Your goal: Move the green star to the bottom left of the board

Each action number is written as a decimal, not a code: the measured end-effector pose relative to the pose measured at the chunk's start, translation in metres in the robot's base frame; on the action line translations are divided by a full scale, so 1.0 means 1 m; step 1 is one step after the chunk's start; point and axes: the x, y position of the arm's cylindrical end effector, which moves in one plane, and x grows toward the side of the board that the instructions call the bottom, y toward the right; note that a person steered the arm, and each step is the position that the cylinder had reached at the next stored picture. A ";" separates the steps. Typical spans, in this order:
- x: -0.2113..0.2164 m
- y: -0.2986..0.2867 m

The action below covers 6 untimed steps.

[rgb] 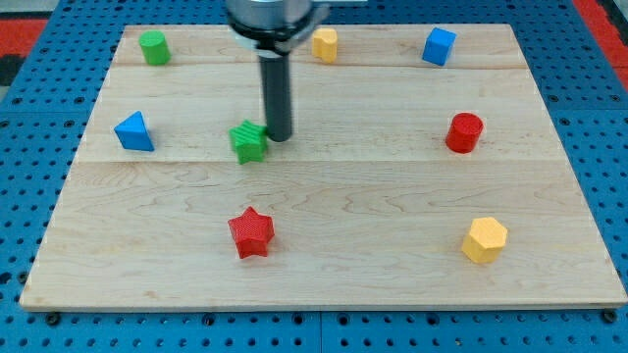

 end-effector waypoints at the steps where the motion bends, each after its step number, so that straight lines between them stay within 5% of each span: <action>1: 0.058 -0.059; 2: 0.088 -0.078; 3: 0.051 -0.001; 4: 0.023 -0.034; 6: 0.068 -0.142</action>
